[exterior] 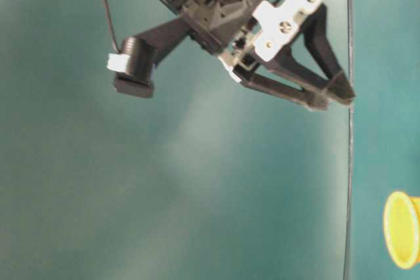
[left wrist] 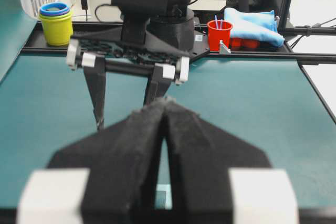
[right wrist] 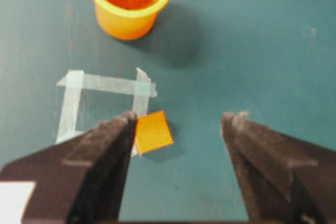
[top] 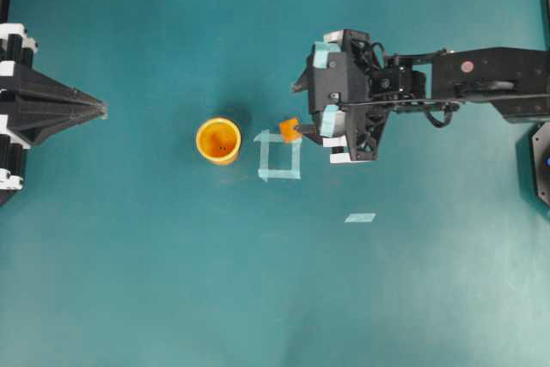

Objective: Lift the orange block with right arm.
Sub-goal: 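Lower the open right gripper down around the orange cube, then close the right gripper fingers on the orange cube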

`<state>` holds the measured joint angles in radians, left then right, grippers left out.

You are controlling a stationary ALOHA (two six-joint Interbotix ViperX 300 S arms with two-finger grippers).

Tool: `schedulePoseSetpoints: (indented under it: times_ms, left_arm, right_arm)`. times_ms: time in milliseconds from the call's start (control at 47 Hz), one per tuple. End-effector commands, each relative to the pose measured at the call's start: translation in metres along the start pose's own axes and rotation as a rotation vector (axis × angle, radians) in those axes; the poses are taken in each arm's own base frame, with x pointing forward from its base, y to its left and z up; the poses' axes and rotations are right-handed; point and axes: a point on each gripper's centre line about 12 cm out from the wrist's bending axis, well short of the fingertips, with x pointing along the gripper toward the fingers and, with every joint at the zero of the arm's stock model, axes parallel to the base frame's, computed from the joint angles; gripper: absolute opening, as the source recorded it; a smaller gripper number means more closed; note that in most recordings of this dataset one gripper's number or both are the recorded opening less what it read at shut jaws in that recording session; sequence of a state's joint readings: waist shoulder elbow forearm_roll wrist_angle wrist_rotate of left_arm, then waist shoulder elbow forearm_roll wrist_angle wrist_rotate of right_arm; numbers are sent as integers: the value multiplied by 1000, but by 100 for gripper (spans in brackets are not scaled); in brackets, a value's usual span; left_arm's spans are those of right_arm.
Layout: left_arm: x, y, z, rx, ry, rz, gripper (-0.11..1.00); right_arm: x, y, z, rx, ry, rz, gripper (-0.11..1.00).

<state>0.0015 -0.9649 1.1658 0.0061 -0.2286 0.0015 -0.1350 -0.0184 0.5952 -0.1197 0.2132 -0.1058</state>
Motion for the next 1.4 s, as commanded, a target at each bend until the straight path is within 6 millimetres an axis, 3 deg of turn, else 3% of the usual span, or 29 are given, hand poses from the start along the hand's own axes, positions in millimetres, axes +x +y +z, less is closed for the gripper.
schedulePoseSetpoints:
  times_ms: [0, 255, 489, 1382]
  left_arm:
    - [3, 0, 12, 2, -29, 1, 0]
    - [3, 0, 11, 2, -20, 1, 0]
    - [3, 0, 9, 2, -8, 1, 0]
    - [3, 0, 9, 3, -6, 1, 0]
  right_arm:
    - [-1, -4, 11, -9, -26, -9, 65]
    - [19, 5, -3, -98, 33, 16, 65]
    - [32, 14, -2, -194, 47, 36, 65]
    - [70, 15, -23, -189, 109, 51, 65]
